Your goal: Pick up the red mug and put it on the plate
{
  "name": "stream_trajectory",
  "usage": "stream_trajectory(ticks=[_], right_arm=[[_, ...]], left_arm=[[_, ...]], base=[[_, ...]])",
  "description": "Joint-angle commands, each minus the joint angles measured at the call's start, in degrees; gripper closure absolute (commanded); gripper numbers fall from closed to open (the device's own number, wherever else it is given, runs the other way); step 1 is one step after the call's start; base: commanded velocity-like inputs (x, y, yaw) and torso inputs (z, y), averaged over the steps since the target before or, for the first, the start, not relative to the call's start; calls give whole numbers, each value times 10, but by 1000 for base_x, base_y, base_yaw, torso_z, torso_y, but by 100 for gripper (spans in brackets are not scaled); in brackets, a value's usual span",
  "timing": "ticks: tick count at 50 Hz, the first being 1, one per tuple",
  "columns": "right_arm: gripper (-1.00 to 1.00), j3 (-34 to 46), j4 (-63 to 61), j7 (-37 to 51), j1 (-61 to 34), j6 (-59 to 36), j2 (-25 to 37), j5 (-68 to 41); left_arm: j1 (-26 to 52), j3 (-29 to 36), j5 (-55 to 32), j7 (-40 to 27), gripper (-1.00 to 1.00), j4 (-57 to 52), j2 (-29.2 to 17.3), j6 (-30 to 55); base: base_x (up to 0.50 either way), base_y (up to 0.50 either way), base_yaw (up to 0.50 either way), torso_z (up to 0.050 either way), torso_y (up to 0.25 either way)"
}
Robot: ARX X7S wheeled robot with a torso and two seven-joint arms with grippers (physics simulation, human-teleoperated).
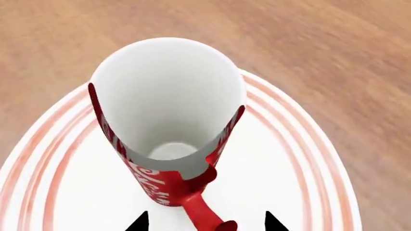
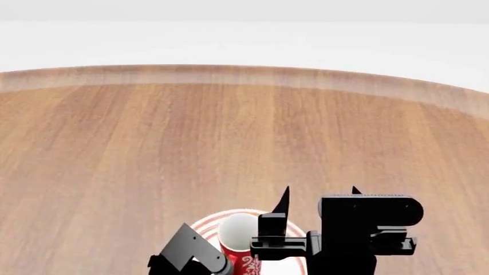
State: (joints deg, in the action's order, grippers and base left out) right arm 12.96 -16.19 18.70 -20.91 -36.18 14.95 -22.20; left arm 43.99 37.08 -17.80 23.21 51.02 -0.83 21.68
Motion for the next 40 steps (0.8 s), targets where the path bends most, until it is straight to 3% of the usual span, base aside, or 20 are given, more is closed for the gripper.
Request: stream_trajectory(ticks=[1,9,13,18,26,40], right_arm=[[-100,1,4,1,-1,3,1,-2],[-100,2,6,1,0,5,2,-3],[-100,4,13,1,-1,9,1,-1],[-100,6,14,1,0,10,2,-2],[-100,8,12,2,0,9,3,-3],[-100,8,15,4,-2,11,5,-6]], left_arm=[[7,25,-25,-11,-100,19,1,-9],[-5,35,-43,-22,-100,-33,-15,14],[-36,38,-59,-39,-100,-148,-48,69],[-101,27,-103,-76,-100,-361,-123,167],[-171,-12,-157,-128,-100,-553,-203,234],[-201,-62,-167,-166,-100,-591,-224,204]], base=[[0,0,0,0,0],[0,0,0,0,0],[0,0,0,0,0],[0,0,0,0,0],[0,0,0,0,0],[0,0,0,0,0]])
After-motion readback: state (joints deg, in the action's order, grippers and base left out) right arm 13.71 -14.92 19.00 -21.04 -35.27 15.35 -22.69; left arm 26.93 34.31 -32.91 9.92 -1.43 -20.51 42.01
